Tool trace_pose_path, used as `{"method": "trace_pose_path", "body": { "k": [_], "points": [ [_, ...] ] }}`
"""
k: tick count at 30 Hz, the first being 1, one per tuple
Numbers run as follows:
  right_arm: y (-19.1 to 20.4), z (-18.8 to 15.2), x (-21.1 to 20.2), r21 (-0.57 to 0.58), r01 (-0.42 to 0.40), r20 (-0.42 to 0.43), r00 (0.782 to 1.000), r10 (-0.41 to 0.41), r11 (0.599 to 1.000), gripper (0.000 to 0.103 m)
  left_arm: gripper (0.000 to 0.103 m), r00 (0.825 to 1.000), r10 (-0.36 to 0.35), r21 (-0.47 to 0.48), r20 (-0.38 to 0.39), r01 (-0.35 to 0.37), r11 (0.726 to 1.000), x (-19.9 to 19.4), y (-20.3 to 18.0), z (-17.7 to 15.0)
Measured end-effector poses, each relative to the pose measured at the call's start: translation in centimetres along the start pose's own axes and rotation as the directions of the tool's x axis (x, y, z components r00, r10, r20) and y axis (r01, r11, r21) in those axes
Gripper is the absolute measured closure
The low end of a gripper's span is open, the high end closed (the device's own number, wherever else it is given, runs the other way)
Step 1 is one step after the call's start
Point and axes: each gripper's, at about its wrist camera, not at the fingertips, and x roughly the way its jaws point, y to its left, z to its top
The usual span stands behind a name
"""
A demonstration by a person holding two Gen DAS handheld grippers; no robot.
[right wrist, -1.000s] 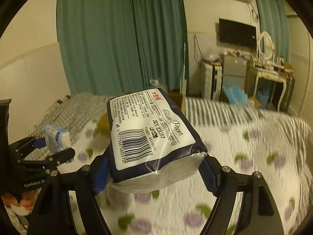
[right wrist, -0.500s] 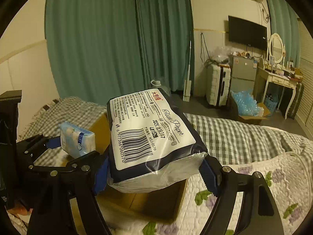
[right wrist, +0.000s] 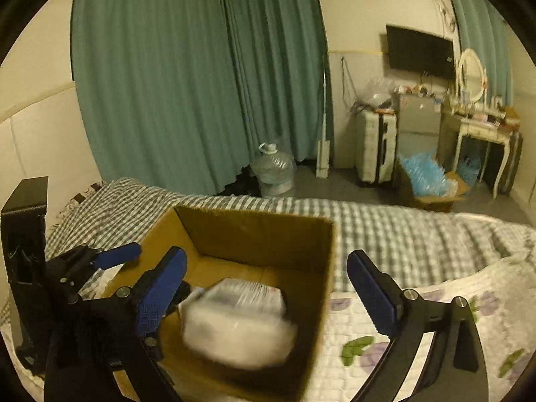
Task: Organize soft objects
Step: 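Carry both tissue packs into the cardboard box and open both tools, then grasp the grey-white glove with the right tool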
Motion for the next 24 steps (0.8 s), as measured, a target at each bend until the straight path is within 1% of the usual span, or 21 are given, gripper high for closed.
{"method": "trace_pose_path", "body": {
  "k": [3,6,7,10,14,17,19,22,24],
  "points": [
    [0.1,0.4,-2.8,0.005,0.000,0.010,1.000,0.000,1.000,0.006,0.021,1.000,0.014,0.026,0.013,-0.014,1.000,-3.0,-0.4,0.2],
    [0.7,0.6,-6.6,-0.016,0.028,0.027,0.999,-0.027,0.999,0.004,0.021,0.996,0.072,0.057,0.043,-0.075,0.996,-7.2,-0.9,-0.2],
    [1.1,0.6,-8.1,-0.029,0.041,0.035,0.999,-0.040,0.999,0.002,0.021,0.995,0.075,0.062,0.062,-0.079,0.995,-9.3,-1.0,-0.6],
    [2.5,-0.2,-12.1,-0.087,0.096,0.040,0.995,-0.092,0.992,0.002,0.021,0.992,0.075,0.060,0.103,-0.081,0.995,-13.5,-0.9,-1.8],
    [4.7,-2.4,-17.0,-0.132,0.135,0.040,0.991,-0.131,0.982,0.002,0.021,0.988,0.069,0.068,0.137,-0.079,0.995,-18.2,-0.7,-3.8],
    [6.2,-4.2,-19.3,-0.150,0.137,0.030,0.990,-0.134,0.979,0.002,0.021,0.988,0.061,0.078,0.144,-0.073,0.994,-20.5,-0.7,-5.6],
    [7.3,-5.7,-20.5,-0.166,0.144,0.030,0.990,-0.141,0.976,0.002,0.021,0.986,0.082,0.075,0.148,-0.094,0.993,-21.5,-0.7,-6.9],
    [8.6,-7.6,-21.6,-0.179,0.146,0.046,0.989,-0.140,0.973,0.002,0.021,0.986,0.088,0.065,0.143,-0.098,0.993,-22.2,-0.8,-8.8],
    [9.3,-8.7,-21.7,-0.175,0.140,0.048,0.990,-0.133,0.975,0.002,0.021,0.987,0.075,0.050,0.141,-0.082,0.995,-21.8,-0.5,-10.2]
  ]
}}
